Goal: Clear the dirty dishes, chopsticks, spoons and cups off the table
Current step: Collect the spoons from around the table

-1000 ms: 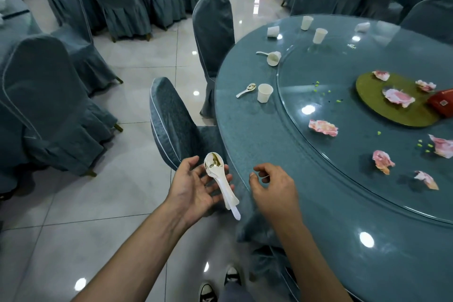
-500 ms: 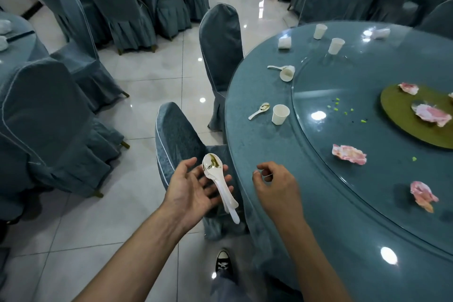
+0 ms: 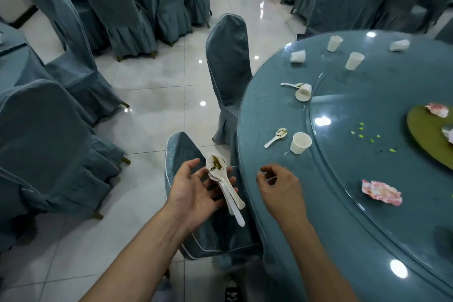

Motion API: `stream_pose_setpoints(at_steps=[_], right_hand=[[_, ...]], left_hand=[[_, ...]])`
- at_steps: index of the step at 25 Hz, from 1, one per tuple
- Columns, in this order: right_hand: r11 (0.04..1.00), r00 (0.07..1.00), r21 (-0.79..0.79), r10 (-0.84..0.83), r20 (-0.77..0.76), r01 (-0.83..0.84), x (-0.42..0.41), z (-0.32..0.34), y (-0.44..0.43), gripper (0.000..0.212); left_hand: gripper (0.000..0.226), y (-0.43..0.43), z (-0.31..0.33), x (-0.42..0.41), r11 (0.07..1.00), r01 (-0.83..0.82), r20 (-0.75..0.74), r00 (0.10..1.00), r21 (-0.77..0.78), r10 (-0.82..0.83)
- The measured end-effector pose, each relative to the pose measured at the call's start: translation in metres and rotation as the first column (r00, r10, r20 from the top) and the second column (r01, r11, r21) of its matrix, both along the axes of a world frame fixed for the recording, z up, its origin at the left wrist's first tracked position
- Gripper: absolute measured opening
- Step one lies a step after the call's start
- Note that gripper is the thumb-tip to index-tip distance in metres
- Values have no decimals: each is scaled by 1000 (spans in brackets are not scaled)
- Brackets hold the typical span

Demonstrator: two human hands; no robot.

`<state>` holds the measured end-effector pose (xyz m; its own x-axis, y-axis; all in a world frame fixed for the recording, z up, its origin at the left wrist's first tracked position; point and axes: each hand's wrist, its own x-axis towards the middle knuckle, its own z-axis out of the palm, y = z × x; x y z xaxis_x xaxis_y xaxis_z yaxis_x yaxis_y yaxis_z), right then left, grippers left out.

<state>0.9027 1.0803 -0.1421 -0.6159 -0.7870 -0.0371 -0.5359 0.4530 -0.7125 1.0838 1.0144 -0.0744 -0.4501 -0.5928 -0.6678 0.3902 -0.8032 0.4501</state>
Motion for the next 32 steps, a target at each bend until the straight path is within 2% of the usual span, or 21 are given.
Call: stream_pose_setpoints(at_steps=[10, 18, 25, 32], right_hand=[[966, 966, -6, -258, -3, 258, 55, 3, -91, 17], [876, 876, 6, -481, -21, 481, 106, 1, -134, 18], [817, 818, 49, -575, -12, 575, 123, -8, -151, 13], [764, 768, 93, -641, -13, 639, 80, -26, -176, 17]], left_hand=[[54, -136, 5, 21, 954, 294, 33, 956, -59, -293], [52, -214, 2, 40, 853, 517, 60, 856, -70, -513], [43, -247, -4, 44, 789, 612, 109, 789, -60, -604], [47, -277, -13, 2, 752, 658, 121, 751, -43, -650]])
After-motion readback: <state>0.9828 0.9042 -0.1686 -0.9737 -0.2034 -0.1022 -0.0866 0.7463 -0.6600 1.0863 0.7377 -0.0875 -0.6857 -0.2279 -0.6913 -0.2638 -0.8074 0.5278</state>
